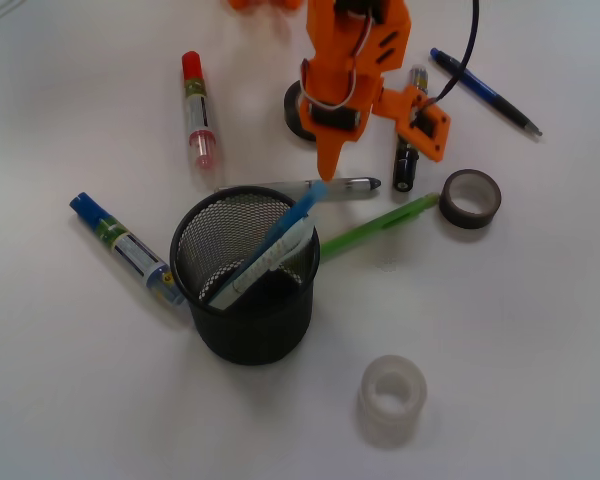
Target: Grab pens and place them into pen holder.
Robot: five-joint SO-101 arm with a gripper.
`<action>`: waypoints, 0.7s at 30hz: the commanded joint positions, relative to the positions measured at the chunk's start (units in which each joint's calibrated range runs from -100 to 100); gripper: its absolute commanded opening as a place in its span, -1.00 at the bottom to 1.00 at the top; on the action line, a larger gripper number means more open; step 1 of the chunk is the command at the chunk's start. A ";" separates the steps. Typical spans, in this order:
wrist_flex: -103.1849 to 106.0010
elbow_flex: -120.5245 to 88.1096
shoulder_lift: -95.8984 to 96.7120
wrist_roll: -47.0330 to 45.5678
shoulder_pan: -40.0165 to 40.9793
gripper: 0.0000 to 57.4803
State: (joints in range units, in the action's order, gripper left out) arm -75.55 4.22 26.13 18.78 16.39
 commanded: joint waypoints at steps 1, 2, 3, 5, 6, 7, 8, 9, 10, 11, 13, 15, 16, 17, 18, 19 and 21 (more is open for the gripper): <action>2.23 2.12 1.45 -0.88 0.17 -0.43; 3.46 2.39 2.04 -1.17 0.25 -0.43; 3.98 3.30 2.64 -1.42 0.55 -0.43; 3.90 6.19 3.57 -1.51 0.92 -0.42; 3.81 7.82 4.08 -1.56 0.99 -0.42; 3.81 9.27 4.51 -1.56 1.22 -0.42; 3.72 10.63 5.02 -1.56 1.44 -0.42; 3.11 11.90 5.36 -1.56 1.44 -0.42; 2.41 13.17 5.78 -1.56 1.52 -0.42; 1.62 14.44 6.04 -1.56 1.52 -0.42; 0.40 16.79 6.38 -1.61 1.82 -0.42; 0.66 17.97 6.72 -1.90 1.82 -0.42; 0.84 18.51 7.06 -2.15 1.74 -0.42; 1.01 18.60 7.48 -2.25 1.67 -0.42; 1.80 18.33 7.99 -2.30 1.29 -0.42; 2.85 17.97 8.59 -2.39 0.99 -0.42; 3.81 17.88 10.46 -2.39 0.77 -0.42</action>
State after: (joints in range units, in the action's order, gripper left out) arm -73.39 20.31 35.37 16.58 17.80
